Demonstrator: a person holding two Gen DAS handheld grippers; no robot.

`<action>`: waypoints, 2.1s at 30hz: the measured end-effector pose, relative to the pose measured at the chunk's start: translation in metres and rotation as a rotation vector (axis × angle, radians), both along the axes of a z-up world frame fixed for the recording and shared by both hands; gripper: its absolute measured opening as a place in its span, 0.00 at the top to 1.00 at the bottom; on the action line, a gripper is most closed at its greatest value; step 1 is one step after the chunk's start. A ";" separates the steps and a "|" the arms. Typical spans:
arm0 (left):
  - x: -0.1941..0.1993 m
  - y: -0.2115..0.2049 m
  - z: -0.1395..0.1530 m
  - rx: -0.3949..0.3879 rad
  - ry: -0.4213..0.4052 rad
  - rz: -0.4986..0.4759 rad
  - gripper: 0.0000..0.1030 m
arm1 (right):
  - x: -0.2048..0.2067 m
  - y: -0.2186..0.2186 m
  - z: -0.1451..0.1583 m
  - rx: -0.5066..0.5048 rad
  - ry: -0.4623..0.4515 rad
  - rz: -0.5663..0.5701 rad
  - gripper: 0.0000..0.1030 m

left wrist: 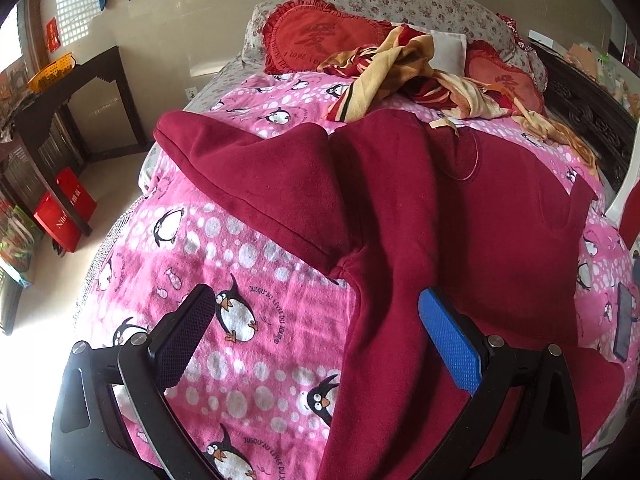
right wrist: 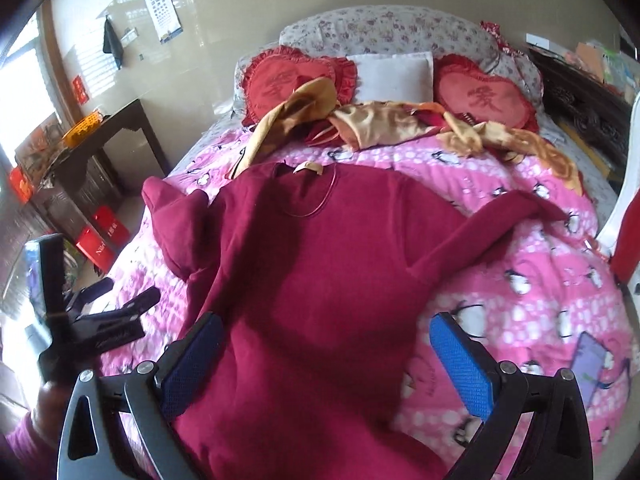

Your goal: Fold small clothes

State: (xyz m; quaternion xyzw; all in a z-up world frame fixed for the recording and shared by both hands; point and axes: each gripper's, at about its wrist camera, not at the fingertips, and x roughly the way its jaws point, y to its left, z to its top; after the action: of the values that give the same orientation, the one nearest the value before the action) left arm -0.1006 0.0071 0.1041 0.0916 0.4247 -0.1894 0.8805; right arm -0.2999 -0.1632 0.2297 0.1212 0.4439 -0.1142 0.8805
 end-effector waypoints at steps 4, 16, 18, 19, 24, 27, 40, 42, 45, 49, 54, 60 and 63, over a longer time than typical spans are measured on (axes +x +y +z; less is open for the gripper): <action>0.013 0.005 -0.003 -0.003 0.005 0.018 0.01 | 0.028 0.013 -0.022 -0.035 -0.002 -0.012 0.00; 0.044 0.013 -0.012 -0.007 0.032 0.057 0.01 | 0.065 0.018 -0.064 -0.041 0.064 -0.043 0.00; 0.045 0.012 -0.013 -0.005 0.037 0.054 0.01 | 0.069 0.018 -0.067 -0.048 0.065 -0.043 0.00; 0.045 0.011 -0.013 -0.003 0.037 0.052 0.01 | 0.070 0.018 -0.068 -0.051 0.065 -0.043 0.00; 0.045 0.005 -0.013 0.008 0.028 0.040 0.01 | 0.073 0.019 -0.070 -0.066 0.061 -0.051 0.00; 0.046 0.003 -0.013 0.003 0.035 0.039 0.01 | 0.074 0.019 -0.070 -0.077 0.061 -0.056 0.00; 0.053 0.000 -0.014 -0.014 0.050 0.041 0.01 | 0.076 0.015 -0.073 -0.079 0.059 -0.075 0.00; 0.054 0.000 -0.015 -0.007 0.048 0.040 0.01 | 0.077 0.015 -0.073 -0.082 0.056 -0.078 0.00; 0.056 -0.001 -0.015 -0.008 0.051 0.039 0.01 | 0.079 0.018 -0.074 -0.082 0.059 -0.075 0.00; 0.057 -0.001 -0.016 -0.011 0.055 0.040 0.01 | 0.082 0.020 -0.077 -0.082 0.065 -0.067 0.00; 0.057 -0.001 -0.016 -0.011 0.056 0.040 0.01 | 0.084 0.020 -0.078 -0.078 0.069 -0.068 0.00; 0.062 -0.002 -0.018 -0.006 0.061 0.044 0.01 | 0.086 0.017 -0.082 -0.068 0.076 -0.073 0.00; 0.062 -0.002 -0.019 -0.007 0.061 0.046 0.01 | 0.087 0.017 -0.083 -0.068 0.080 -0.074 0.00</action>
State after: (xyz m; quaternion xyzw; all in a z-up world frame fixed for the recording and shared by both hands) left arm -0.0382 0.0047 0.0852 0.0728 0.4528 -0.1735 0.8715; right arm -0.2133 -0.1462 0.1471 0.1029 0.4697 -0.1666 0.8608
